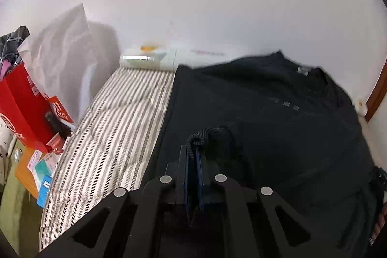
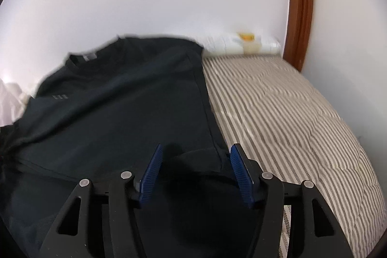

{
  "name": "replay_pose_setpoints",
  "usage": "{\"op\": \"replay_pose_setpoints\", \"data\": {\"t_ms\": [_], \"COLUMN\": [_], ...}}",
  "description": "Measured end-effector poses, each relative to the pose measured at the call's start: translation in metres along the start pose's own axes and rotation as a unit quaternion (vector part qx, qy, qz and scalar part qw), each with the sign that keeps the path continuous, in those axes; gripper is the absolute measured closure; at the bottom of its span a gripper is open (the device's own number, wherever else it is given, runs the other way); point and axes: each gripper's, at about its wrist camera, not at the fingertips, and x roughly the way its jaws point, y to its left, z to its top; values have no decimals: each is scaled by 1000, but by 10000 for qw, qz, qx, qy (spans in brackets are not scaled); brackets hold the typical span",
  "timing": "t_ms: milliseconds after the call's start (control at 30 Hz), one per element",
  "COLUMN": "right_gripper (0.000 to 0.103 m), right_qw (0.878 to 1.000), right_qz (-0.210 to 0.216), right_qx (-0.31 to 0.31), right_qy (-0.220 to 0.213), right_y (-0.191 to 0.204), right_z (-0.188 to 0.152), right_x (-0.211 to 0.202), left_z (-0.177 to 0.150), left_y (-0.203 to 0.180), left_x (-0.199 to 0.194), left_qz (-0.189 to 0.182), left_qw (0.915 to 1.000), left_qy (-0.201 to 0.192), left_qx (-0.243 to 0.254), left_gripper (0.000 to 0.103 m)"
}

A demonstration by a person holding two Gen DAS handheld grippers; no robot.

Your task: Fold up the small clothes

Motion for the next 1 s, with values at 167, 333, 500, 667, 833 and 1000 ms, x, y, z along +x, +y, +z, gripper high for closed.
{"op": "replay_pose_setpoints", "data": {"t_ms": [167,333,500,667,833,1000], "right_gripper": [45,43,40,40,40,39], "right_qw": [9997,9992,9987,9986,9984,9984], "right_qz": [-96,-201,-307,-330,-351,-352], "right_qx": [-83,-177,-239,-254,-276,-281], "right_qy": [194,296,330,335,345,344], "right_y": [3,6,8,8,8,9], "right_z": [-1,-2,-2,-2,-2,-2], "right_x": [7,12,13,14,14,15], "left_z": [-9,-16,-18,-19,-19,-18], "left_y": [-11,-6,0,-2,-9,-5], "left_x": [-1,2,9,14,15,16], "left_qz": [479,505,367,437,638,595], "left_qw": [9984,9984,9992,9989,9975,9979], "left_qy": [-1,-107,-17,84,105,133], "left_qx": [299,238,124,137,283,218], "left_gripper": [88,85,84,84,84,82]}}
